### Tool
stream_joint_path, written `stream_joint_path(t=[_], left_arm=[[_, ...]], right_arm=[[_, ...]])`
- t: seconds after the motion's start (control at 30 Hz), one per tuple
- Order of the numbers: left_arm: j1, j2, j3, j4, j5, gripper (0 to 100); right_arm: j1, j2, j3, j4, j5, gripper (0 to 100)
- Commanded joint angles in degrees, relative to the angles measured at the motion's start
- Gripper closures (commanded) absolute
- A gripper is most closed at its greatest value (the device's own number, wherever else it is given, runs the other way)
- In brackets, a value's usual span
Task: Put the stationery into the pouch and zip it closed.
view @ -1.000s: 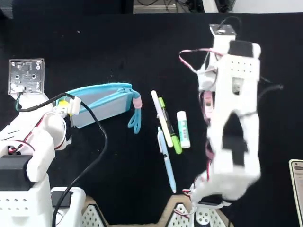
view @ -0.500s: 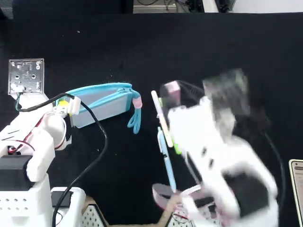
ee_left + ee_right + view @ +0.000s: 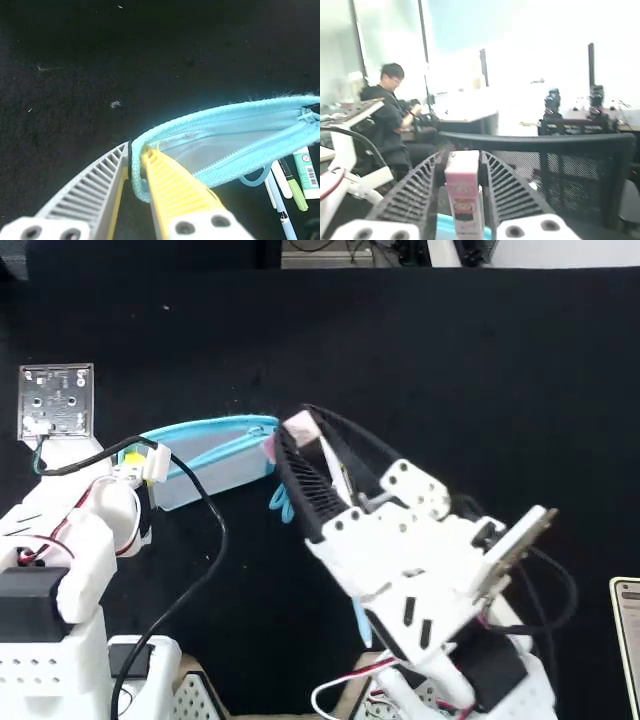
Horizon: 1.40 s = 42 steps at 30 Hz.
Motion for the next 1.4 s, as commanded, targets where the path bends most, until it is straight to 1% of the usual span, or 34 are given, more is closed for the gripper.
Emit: stream_joint_path(t=[0.0,0.1,0.4,0.5,0.6,0.73,0.9,1.03,1.13,1.27,1.37], left_arm=[[0.0,0.8,2.2,-0.1,-0.4,97],[0.0,0.8,2.2,-0.2,-0.4,97],[0.0,0.6,2.2,-0.2,-0.4,97],[0.0,0.6,2.2,-0.2,-0.4,97],[0.0,0.6,2.2,-0.2,-0.4,97],[0.0,0.8,2.2,-0.1,-0.3,97],[0.1,0.4,2.2,0.0,-0.3,97],[0.1,0.8,2.2,0.1,-0.3,97],[0.1,0.9,2.2,0.1,-0.3,97],[0.1,0.8,2.2,0.1,-0.3,97],[0.1,0.8,2.2,0.1,-0.3,97]], right_arm=[[-2.8,-0.1,0.8,-4.0,-0.4,98.7],[-4.3,-0.1,0.9,-4.0,-0.4,98.7],[-4.2,0.0,0.7,-4.1,-0.4,98.7],[-4.2,0.4,1.9,-7.6,-0.2,98.7],[-4.7,3.3,2.7,-10.7,3.3,98.7],[-8.4,9.3,4.4,-12.2,6.2,98.7],[-8.8,17.2,6.8,-23.5,8.9,98.7],[-8.8,23.5,6.5,-29.9,14.7,98.7],[-8.8,27.6,7.0,-31.7,17.3,98.7],[-8.6,30.8,7.1,-31.8,17.5,98.7],[-8.5,30.6,7.2,-31.6,17.5,98.7]])
